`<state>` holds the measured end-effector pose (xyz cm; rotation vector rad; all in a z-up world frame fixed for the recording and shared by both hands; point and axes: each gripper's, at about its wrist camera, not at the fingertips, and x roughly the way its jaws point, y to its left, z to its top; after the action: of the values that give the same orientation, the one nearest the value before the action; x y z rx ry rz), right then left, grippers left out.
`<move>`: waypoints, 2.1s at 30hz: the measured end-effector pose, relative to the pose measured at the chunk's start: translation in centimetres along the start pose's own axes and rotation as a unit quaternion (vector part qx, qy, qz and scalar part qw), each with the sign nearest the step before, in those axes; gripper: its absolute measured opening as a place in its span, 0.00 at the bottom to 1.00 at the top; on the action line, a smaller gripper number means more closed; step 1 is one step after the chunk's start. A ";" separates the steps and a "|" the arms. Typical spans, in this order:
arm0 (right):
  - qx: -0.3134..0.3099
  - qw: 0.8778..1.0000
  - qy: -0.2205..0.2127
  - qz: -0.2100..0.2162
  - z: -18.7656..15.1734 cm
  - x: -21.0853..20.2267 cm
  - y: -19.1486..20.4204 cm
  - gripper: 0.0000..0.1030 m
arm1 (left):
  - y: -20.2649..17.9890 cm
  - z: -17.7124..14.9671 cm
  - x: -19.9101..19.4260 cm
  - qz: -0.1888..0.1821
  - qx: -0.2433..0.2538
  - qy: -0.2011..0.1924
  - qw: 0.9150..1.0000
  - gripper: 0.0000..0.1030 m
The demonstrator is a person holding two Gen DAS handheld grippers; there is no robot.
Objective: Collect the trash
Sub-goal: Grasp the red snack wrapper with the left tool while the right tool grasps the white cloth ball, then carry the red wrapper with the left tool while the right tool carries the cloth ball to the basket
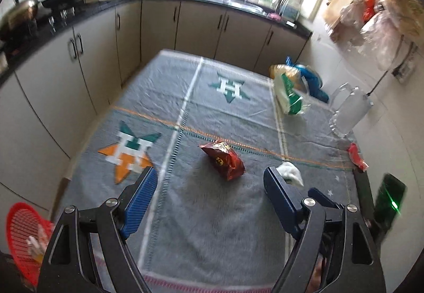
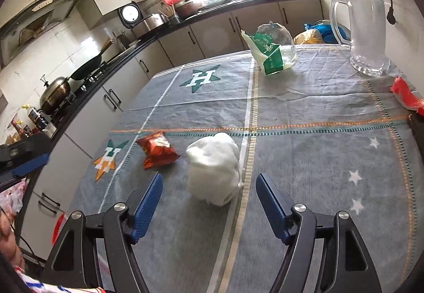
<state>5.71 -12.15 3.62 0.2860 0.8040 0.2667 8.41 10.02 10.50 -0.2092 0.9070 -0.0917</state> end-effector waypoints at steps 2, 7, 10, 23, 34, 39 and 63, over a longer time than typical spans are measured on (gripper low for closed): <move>-0.005 1.000 -0.001 -0.004 0.2 0.6 -0.2 0.75 | 0.1 0.4 1.9 -0.005 -0.008 0.013 1.000 0.79; -0.012 1.000 0.000 -0.001 0.3 1.6 -0.4 0.75 | 0.3 1.4 6.5 -0.023 -0.031 0.044 0.998 0.79; -0.013 1.000 0.002 -0.004 0.2 2.1 -0.8 0.72 | 0.0 1.6 8.4 -0.031 -0.038 0.059 0.997 0.79; -0.029 1.000 0.008 0.000 -0.3 2.1 -0.8 0.35 | -1.1 1.2 12.5 -0.042 -0.038 0.093 0.994 0.44; -0.032 0.999 0.000 0.001 -0.4 1.2 -0.9 0.34 | -0.5 0.0 10.1 -0.029 -0.044 0.072 0.996 0.32; -0.044 0.999 -0.004 0.003 -0.8 0.5 -0.3 0.34 | -0.3 -1.3 6.7 -0.006 -0.021 0.053 0.998 0.32; -0.079 0.996 0.007 -0.041 -3.2 -1.1 2.9 0.34 | 9.1 -15.9 -12.2 0.010 -0.103 -0.046 0.994 0.32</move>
<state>2.26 -9.37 3.18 0.1022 0.8017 0.2545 -11.69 18.67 8.45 -0.3923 0.8261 0.0302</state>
